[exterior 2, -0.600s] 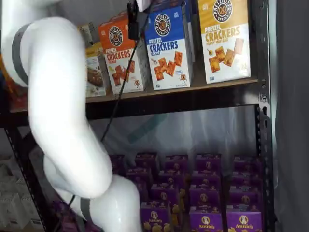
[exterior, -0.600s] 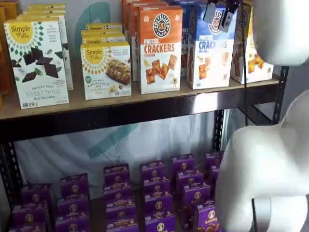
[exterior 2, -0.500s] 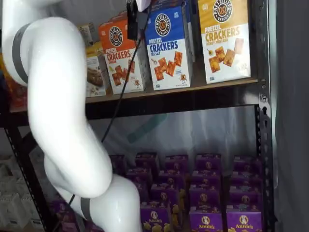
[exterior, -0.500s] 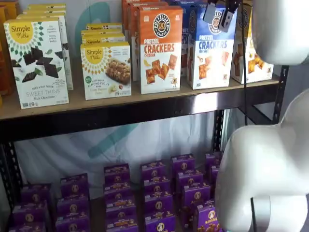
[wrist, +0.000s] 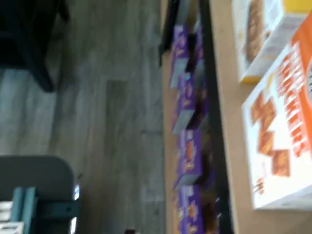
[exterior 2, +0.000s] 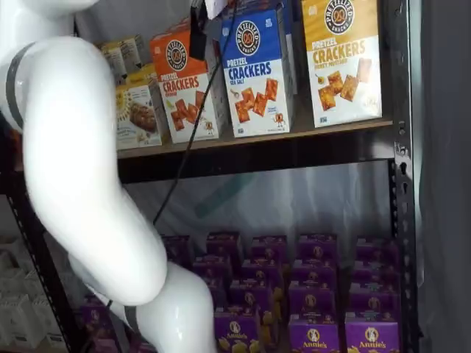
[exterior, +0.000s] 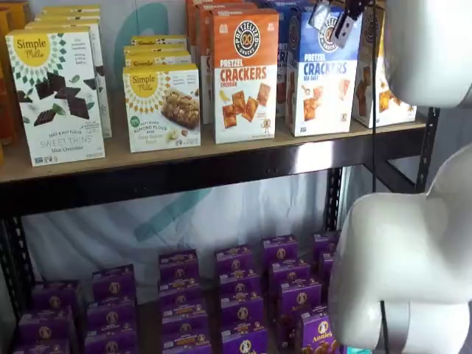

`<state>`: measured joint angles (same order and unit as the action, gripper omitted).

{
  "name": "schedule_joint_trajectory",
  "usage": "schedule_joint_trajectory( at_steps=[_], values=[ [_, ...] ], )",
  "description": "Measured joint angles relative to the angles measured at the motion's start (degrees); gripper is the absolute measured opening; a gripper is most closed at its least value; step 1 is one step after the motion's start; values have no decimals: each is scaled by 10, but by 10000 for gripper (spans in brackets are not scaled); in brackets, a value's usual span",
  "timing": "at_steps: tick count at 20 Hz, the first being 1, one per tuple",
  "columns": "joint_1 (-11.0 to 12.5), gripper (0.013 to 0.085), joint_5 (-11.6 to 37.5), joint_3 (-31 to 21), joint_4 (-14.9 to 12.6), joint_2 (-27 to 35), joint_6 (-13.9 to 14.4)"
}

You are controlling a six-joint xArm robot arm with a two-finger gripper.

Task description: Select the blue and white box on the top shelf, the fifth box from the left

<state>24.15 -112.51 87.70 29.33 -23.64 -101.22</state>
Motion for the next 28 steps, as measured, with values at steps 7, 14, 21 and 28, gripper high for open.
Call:
schedule_joint_trajectory(
  at_steps=[7,14,21,28],
  values=[
    [19,850,50,30,45,7,12],
    [-27,850,78,79,-39,35,15],
    [-70,850,99,113,-117,60,18],
    [-97,850,92,153,-174,91,19]
  ],
)
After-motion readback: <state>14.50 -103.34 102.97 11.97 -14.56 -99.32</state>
